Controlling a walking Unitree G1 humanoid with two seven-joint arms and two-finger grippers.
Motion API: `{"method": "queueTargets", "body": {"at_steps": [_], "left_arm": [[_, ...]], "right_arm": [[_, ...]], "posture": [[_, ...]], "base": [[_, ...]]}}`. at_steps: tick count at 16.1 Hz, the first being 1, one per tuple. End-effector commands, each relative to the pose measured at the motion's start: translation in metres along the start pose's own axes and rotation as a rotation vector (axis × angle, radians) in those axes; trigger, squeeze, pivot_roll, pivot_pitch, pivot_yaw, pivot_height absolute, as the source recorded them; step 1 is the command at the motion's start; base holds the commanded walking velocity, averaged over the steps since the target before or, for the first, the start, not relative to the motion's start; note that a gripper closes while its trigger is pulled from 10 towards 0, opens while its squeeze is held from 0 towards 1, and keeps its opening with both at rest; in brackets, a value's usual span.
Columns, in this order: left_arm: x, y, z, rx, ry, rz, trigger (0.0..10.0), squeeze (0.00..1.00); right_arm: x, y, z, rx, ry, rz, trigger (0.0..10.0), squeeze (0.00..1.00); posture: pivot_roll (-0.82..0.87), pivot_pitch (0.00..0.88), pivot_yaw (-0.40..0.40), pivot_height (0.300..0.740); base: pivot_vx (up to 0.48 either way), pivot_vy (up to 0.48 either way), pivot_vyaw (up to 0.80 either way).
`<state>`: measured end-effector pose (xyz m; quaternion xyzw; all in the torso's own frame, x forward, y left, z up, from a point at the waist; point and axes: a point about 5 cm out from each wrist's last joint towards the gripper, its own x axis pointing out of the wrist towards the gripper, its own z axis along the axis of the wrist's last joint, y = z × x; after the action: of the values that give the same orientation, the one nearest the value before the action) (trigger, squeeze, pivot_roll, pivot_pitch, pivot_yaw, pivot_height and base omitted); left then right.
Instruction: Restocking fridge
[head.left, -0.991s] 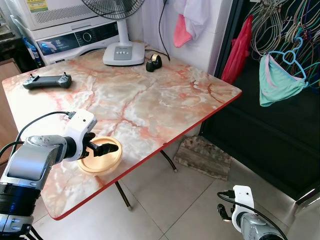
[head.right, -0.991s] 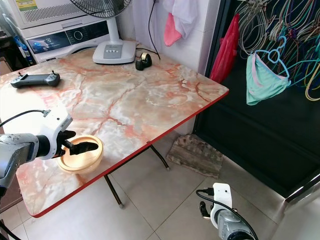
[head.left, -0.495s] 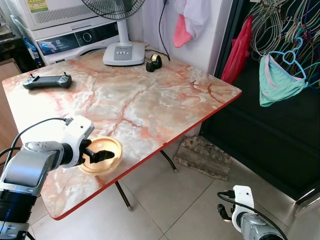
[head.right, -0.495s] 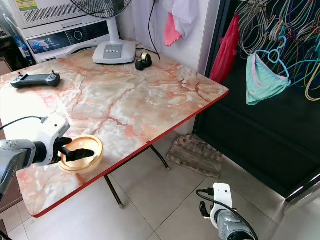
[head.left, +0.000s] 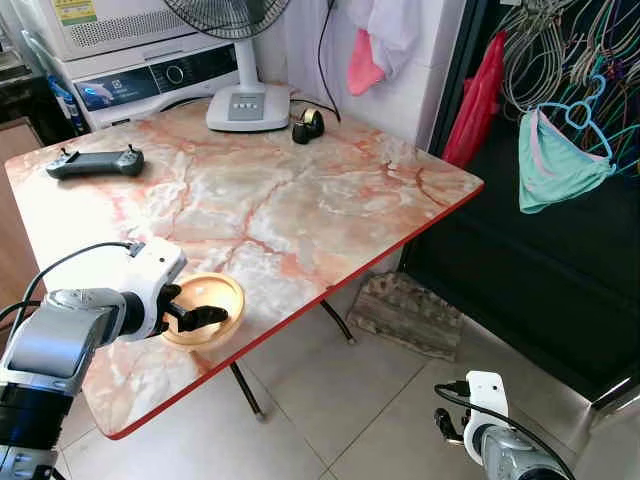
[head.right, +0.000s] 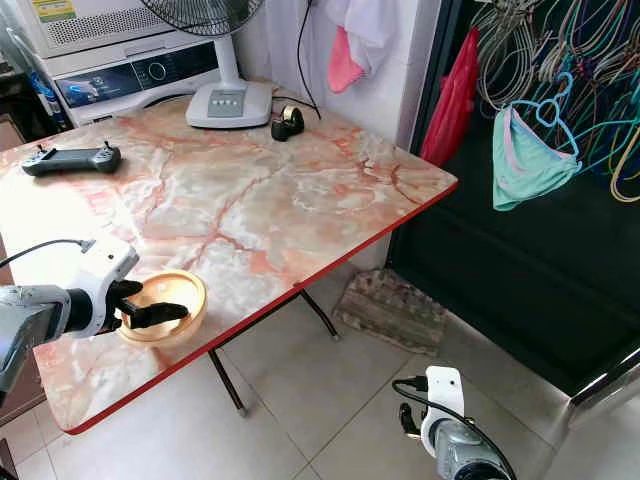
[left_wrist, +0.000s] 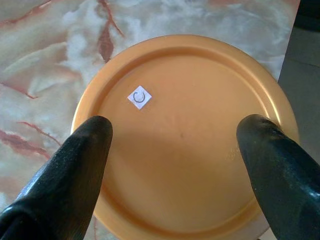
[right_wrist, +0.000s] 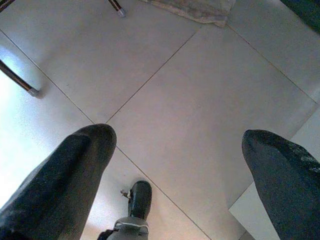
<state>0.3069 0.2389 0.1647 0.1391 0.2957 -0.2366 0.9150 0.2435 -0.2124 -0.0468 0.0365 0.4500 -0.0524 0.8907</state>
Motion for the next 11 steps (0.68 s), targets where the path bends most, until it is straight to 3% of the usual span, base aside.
{"method": "queueTargets", "body": {"at_steps": [1,5,7,11], "left_arm": [[0.002,-0.002,-0.003,0.009,0.016,-0.009,10.0,0.0],[0.003,-0.001,-0.007,0.028,0.03,-0.017,10.0,0.0],[-0.002,0.01,-0.013,0.077,0.044,-0.02,10.0,0.0],[-0.005,0.019,-0.017,0.09,0.056,-0.009,10.0,0.0]], "right_arm": [[0.0,0.0,0.001,0.005,0.007,-0.001,10.0,0.0],[0.0,0.0,0.001,0.007,0.008,-0.001,10.0,0.0],[0.0,-0.001,0.001,0.006,0.01,0.0,10.0,0.0],[0.0,-0.002,0.001,0.005,0.01,-0.001,10.0,0.0]], "posture": [[0.13,0.0,-0.004,0.74],[0.13,0.0,-0.003,0.74],[0.13,0.0,-0.005,0.74],[0.12,0.0,-0.01,0.74]], "base": [[0.0,0.0,0.0],[0.0,0.0,0.0],[0.0,0.0,0.0],[0.0,0.0,0.0]]}}
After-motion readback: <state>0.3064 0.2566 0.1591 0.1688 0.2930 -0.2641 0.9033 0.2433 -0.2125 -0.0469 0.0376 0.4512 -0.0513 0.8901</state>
